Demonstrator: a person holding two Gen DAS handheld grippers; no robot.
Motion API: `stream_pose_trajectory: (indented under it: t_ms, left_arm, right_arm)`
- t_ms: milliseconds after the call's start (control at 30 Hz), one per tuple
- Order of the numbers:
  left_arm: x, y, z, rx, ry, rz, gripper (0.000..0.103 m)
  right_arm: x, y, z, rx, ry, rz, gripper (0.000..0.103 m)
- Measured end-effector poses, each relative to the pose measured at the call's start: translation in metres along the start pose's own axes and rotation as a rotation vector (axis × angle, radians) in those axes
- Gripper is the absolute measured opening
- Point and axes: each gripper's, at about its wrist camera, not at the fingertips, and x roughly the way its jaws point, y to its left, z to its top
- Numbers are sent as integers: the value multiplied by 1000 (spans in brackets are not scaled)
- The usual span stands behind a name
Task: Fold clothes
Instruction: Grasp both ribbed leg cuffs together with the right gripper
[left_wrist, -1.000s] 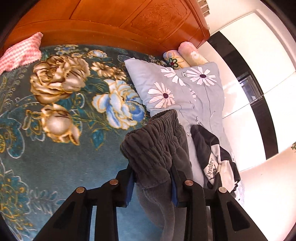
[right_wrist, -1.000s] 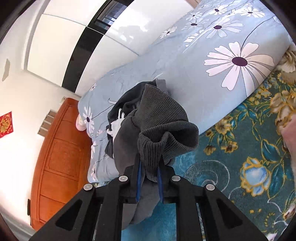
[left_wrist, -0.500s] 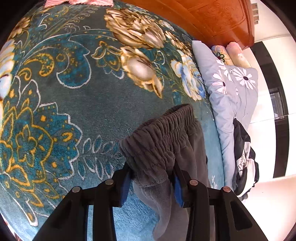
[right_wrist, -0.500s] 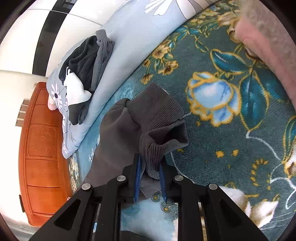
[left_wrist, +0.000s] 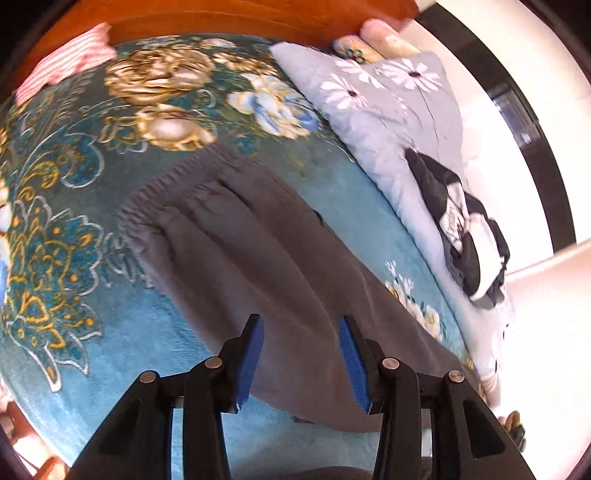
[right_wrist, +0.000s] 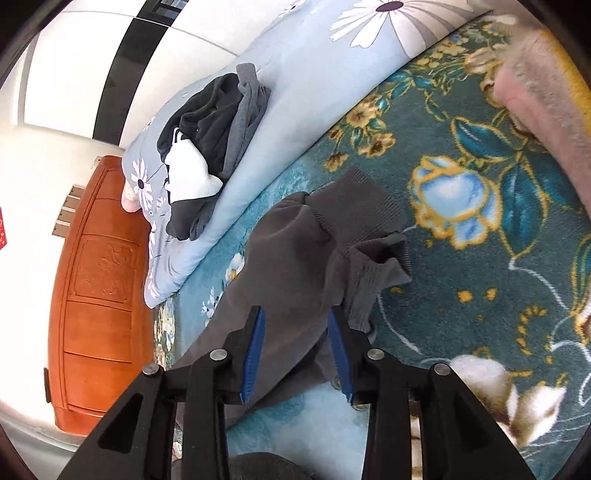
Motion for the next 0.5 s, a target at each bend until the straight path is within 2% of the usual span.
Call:
stream_pose_trajectory:
  t_ms: [133,233,333,500]
  left_arm:
    - [39,-9,-3,51,79,69,46]
    - [60,8,-5,11,113,153,47]
    - [66,22,-9,-48,120,143,46]
    - [57,20,-10,-49,89,160,47]
  right_arm:
    - [7,-21,3,86,-12,-20,36]
    - [5,-41,0,121,-11,-50,36]
    - [-2,-51,-2,168,-31,8,37]
    - [-12,-35,2,128,-64,72,37]
